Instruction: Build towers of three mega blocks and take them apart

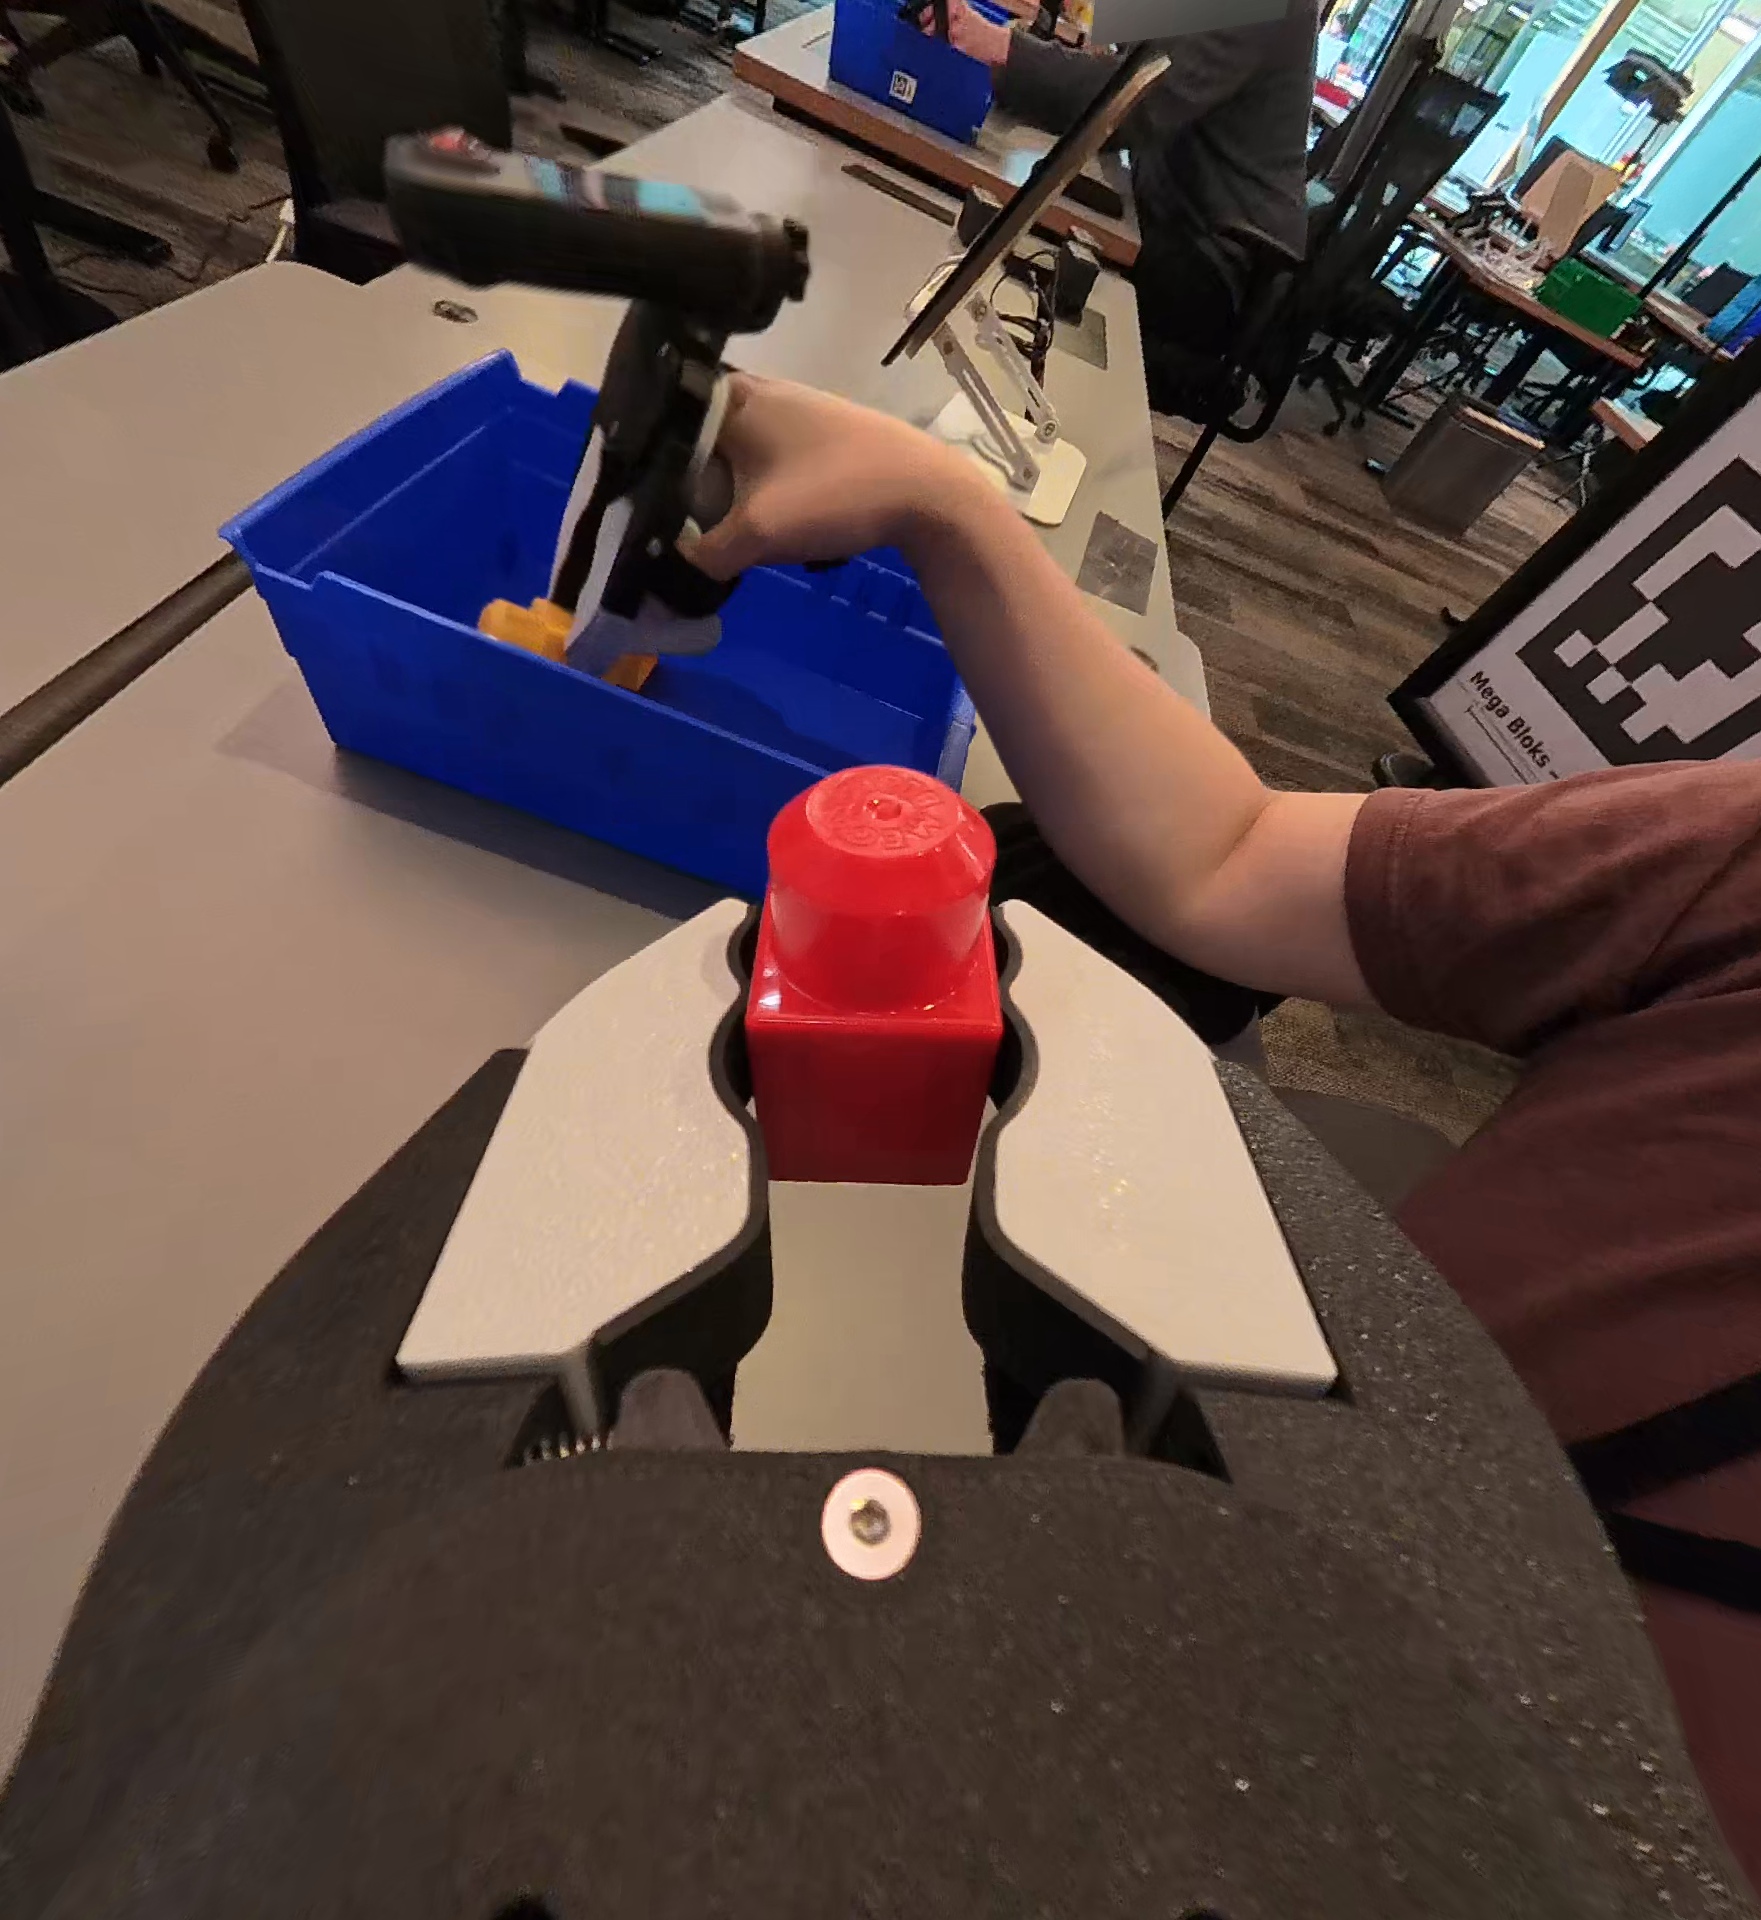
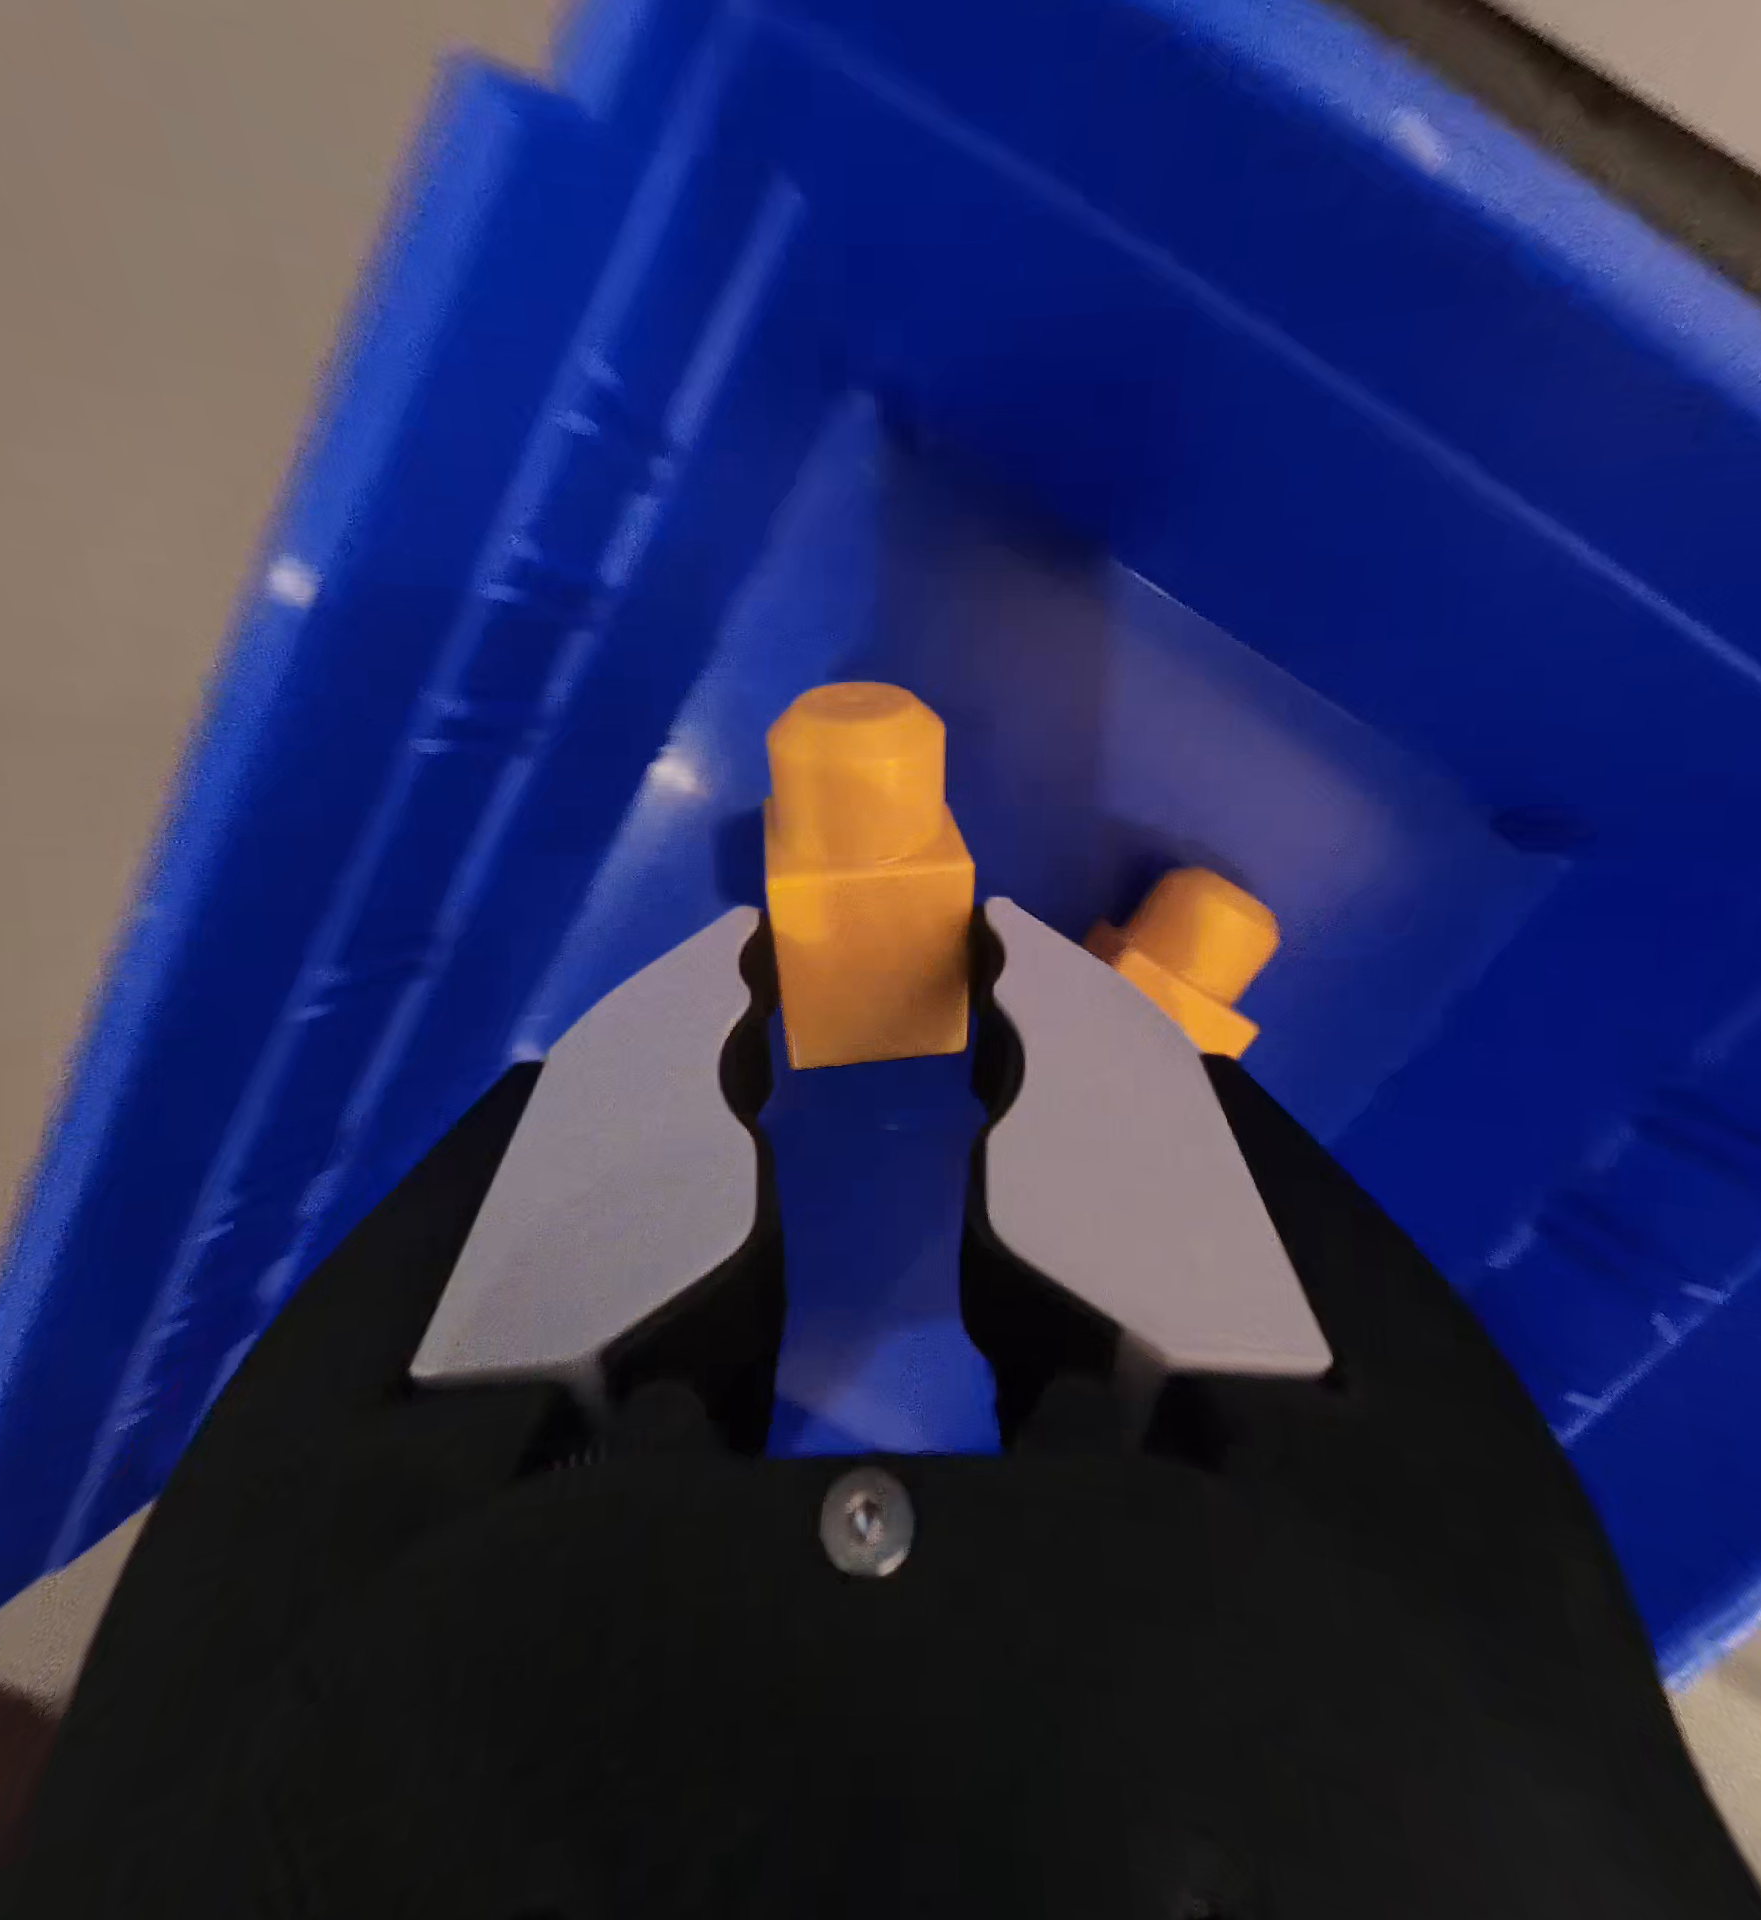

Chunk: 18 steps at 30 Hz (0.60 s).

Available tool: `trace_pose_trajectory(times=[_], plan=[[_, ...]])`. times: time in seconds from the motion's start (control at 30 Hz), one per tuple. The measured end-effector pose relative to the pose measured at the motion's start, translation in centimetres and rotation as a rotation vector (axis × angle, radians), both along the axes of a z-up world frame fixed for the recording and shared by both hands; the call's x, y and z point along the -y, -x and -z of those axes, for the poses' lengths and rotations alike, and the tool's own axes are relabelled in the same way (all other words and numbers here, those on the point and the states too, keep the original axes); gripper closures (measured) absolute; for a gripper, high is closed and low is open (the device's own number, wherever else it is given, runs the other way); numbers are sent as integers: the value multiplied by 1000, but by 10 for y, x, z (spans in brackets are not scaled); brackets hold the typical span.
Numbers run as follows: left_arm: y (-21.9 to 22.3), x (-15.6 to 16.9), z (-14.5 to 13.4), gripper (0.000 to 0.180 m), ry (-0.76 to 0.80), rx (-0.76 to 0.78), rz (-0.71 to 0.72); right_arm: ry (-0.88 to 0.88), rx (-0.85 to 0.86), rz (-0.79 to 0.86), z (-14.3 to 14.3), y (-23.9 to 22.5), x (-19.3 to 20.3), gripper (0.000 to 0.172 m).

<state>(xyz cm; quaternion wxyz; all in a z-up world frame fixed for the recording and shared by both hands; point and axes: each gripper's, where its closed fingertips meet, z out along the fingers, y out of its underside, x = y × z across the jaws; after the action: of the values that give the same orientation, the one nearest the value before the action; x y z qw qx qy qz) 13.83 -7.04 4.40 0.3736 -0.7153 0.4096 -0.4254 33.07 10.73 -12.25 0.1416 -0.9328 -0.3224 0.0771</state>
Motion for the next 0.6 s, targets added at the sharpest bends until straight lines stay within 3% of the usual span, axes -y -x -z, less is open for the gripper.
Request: trace_pose_trajectory(times=[0.07, 0.13, 0.2, 0.27, 0.33, 0.4, 0.47, 0.6], plan=[[1, -1, 1, 140, 13, 0, -4, -40, 65, -3, 6, -5, -7, 132], [5, -2, 0, 140, 26, 4, -13, -139, 27, -9, -15, -4, -15, 128], [10, -4, -4, 140, 52, 30, -18, -345, -94, -96, -63, 15, -20, 121], [16, -5, -8, 140, 89, 58, -17, -624, -269, -254, -132, 52, -6, 108], [22, -5, -12, 140, 123, 87, -17, -855, -542, -536, -198, 107, 49, 97], [26, -5, -18, 140, 143, 120, -16, -1036, -714, -797, -238, 151, 115, 92], [29, -1, -24, 140, 158, 149, 1, -1129, -690, -984, -240, 185, 158, 92], [27, 16, -36, 140, 186, 195, 79, -1234, -531, -1136, -217, 230, 189, 91]])
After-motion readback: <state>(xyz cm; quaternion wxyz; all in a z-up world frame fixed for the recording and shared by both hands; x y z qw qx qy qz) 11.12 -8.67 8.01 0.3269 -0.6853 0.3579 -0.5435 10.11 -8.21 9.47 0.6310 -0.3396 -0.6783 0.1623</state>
